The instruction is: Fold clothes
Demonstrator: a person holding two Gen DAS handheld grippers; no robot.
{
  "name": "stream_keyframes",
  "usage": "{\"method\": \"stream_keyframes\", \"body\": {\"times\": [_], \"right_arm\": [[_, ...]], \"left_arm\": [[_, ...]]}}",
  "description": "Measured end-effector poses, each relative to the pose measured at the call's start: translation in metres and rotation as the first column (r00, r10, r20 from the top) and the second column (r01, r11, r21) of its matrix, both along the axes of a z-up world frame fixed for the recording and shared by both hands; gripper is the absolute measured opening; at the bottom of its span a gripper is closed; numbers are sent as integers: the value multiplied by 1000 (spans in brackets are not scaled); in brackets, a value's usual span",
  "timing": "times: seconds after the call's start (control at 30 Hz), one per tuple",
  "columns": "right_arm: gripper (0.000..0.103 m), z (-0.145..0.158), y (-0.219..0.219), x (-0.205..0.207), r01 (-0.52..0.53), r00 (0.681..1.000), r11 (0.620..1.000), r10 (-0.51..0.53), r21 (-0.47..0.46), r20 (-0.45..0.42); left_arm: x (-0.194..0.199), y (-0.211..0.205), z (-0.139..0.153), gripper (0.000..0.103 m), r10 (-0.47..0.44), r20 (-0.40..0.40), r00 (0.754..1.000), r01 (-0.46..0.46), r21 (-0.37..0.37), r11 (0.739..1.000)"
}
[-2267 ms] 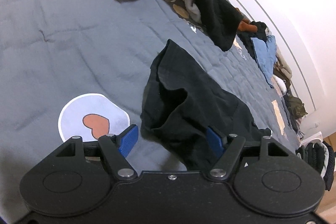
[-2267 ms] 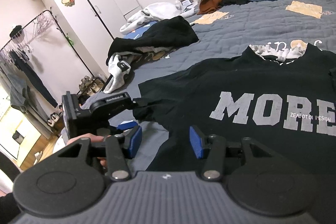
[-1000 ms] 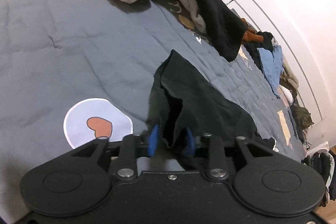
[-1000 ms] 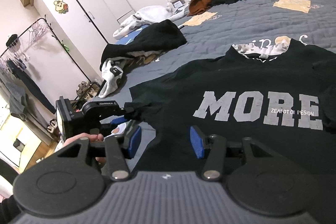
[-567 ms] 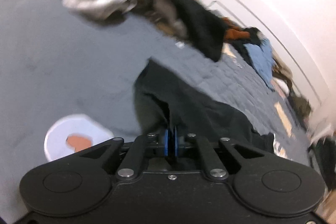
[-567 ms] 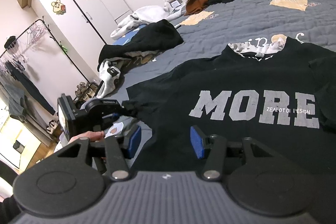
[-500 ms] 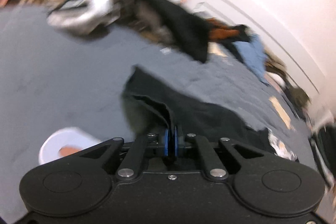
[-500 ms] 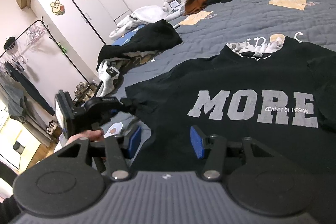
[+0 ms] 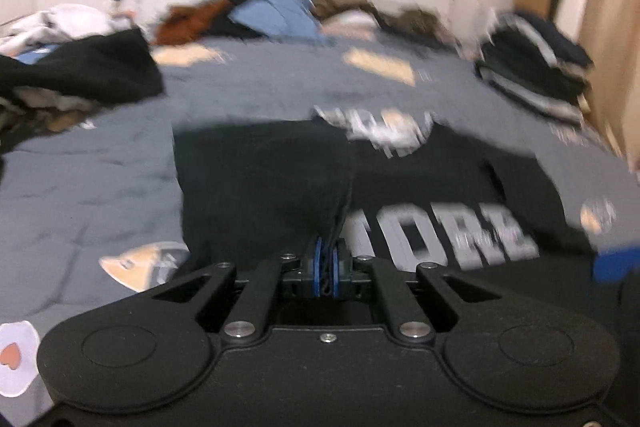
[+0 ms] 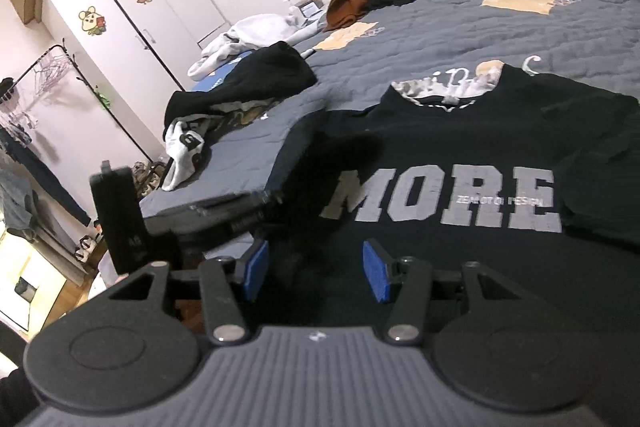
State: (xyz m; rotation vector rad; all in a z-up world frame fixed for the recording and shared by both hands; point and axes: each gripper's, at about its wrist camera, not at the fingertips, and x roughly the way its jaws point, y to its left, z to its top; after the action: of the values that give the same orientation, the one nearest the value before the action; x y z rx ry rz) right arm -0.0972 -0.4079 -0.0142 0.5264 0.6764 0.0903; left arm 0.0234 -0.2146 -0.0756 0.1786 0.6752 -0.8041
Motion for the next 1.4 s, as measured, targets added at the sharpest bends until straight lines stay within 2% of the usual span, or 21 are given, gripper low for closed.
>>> {"method": "stream_keyframes", "body": {"times": [0.13,0.2,0.27,0.37,0.47,0.53,0.6,0.87,0.9,1.0,1.17,1.4], "right_arm": [[52,-6,-10,-2,19,1000,1000,-19,1,-14],[52,-10,-15,-1,33,999,999,-32,8,-24],[52,-14,-20,1,47,998,999,-47,15,-33],[52,-20,-26,3,66,997,997,-65,25,-44],[52,-24,-29,6,81,995,996,-79,27,-53],[52,-26,-30,8,88,995,996,-86,30,-56],[52,-28,-30,10,92,994,995,-90,32,-53],[52,-38,-25,25,110,992,993,-107,41,-62],[52,-39,-25,26,113,992,993,-110,44,-63],[52,-44,-24,31,123,991,991,-120,54,-61],[52,-49,-20,39,106,993,992,-102,68,-63],[52,-45,-18,56,83,995,993,-79,78,-56]], "left_arm": [[-3,-2,-10,7,-27,-35,999,28,54,998],[-4,6,-6,12,-35,-50,998,37,29,999],[0,19,3,19,-36,-72,997,34,-30,999],[4,33,18,41,-36,-117,992,20,-135,991],[10,49,30,48,-29,-156,987,-9,-234,972],[14,58,35,49,-20,-179,984,-31,-277,960],[19,64,33,49,22,-202,979,-78,-277,958],[25,73,22,48,102,-166,981,-131,-174,976],[27,73,18,48,100,-183,978,-131,-164,978],[36,79,6,47,116,-308,944,-185,-203,962],[40,85,-2,47,133,-413,901,-251,-246,936],[44,93,-18,46,160,-576,802,-389,-301,871]]}}
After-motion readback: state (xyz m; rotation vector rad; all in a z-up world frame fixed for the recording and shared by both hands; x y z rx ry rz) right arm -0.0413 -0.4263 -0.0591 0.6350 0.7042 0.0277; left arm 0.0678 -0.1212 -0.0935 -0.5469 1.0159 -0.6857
